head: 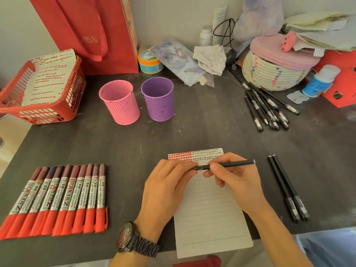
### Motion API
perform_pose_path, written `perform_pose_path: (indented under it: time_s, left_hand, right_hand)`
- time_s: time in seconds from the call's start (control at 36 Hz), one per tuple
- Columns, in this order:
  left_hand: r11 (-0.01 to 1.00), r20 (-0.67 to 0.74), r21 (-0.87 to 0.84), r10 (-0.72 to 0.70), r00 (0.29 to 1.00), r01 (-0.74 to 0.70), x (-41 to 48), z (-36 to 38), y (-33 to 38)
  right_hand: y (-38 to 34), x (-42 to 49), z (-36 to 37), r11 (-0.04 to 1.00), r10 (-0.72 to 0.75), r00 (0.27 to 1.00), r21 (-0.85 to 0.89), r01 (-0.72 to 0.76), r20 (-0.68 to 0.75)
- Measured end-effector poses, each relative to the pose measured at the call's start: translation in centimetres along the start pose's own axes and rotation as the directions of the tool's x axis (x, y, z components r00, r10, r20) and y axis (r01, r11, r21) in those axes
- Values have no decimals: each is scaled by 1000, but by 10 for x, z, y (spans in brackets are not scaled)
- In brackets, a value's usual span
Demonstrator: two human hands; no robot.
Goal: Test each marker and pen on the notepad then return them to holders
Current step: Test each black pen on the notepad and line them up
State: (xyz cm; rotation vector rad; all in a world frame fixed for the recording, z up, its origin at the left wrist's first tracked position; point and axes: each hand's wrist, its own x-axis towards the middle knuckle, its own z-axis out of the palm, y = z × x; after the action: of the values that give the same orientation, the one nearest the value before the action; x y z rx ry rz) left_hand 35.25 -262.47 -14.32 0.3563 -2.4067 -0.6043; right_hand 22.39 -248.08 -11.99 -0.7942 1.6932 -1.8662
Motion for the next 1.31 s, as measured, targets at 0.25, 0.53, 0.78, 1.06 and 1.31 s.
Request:
perform_pose_path:
  time_s: [0.25, 0.53, 0.78, 1.06, 1.31]
  left_hand:
    - [1000, 40, -12, 13, 999, -13, 3, -1, 0]
    - [993, 105, 113, -56, 993, 44, 8, 6, 4]
    - [951, 181, 160, -292, 939, 265, 2, 7, -2]
    - [954, 179, 156, -281, 943, 255, 3, 4, 0]
    - [952, 190, 161, -290, 938, 262, 3, 1, 0]
  right_hand:
    - [-3, 2, -1, 997, 9, 999, -81, -6, 37]
    - [-5, -2, 5, 994, 32, 990, -101, -47, -140]
    - [-52, -16, -73, 972, 68, 953, -197, -130, -295]
    - [-72, -33, -173, 534, 346, 906, -744, -403, -243]
    - [-54, -37, -166, 377, 455, 853, -813, -444, -255]
